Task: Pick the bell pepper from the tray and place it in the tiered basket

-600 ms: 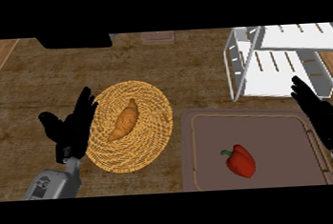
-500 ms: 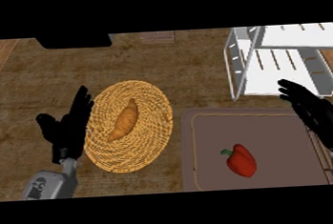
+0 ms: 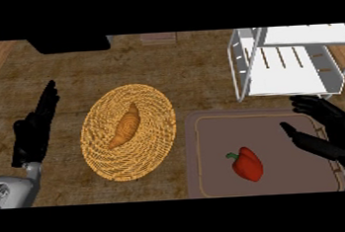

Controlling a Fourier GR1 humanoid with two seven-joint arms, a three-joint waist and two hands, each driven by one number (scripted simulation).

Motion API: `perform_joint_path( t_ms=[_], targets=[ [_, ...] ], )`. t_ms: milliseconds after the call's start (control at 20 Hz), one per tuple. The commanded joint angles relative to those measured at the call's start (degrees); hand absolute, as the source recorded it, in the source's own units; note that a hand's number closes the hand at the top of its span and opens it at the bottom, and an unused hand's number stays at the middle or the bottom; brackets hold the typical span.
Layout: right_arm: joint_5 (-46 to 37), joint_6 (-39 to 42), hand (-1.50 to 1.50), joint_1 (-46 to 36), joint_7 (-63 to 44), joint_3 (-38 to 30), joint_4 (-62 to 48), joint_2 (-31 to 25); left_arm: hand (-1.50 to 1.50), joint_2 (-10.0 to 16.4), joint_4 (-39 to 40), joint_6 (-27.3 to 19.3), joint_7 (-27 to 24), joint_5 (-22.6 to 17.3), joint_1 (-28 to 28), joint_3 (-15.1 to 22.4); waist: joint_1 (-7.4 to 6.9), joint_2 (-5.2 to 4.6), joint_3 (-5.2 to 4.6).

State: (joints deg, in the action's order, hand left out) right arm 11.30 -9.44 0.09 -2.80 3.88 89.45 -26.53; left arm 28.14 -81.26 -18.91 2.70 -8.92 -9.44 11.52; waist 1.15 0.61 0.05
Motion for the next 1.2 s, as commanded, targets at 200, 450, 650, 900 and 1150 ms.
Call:
perform_joint_path(
  t_ms=[200, 450, 650, 900, 1150],
  targets=[
    [0.5, 5.3, -1.50, 11.7, -5.0, -6.1, 18.1, -9.6, 0.00, 1.1, -1.8, 2.1, 0.4, 2.1, 1.1, -2.2, -0.33, -0.33, -0.09],
    [-4.7, 14.9, -1.50, 9.6, -14.2, -0.6, 22.1, -21.6, 0.00, 1.4, -1.2, 3.0, -1.0, 2.4, 1.8, -1.6, -1.08, -0.35, -0.25],
    [-3.2, 21.4, -1.50, 6.7, -24.7, 2.1, 29.2, -27.8, 0.00, 0.9, 0.7, 3.7, -3.3, 2.1, 3.0, -2.4, -1.37, -0.44, -0.32],
    [-2.8, 20.7, -1.50, -7.0, -42.3, 6.5, 29.6, -23.4, 0.00, -0.8, -4.6, 2.4, 1.6, 5.0, 1.8, -0.7, -2.24, -0.58, -0.11],
    [-4.2, 23.1, -1.50, -15.7, -53.0, 12.1, 25.9, -18.0, 0.00, -1.6, 0.7, 3.7, -1.9, 6.5, -0.4, -3.1, -1.76, -0.69, -0.12]
  ],
)
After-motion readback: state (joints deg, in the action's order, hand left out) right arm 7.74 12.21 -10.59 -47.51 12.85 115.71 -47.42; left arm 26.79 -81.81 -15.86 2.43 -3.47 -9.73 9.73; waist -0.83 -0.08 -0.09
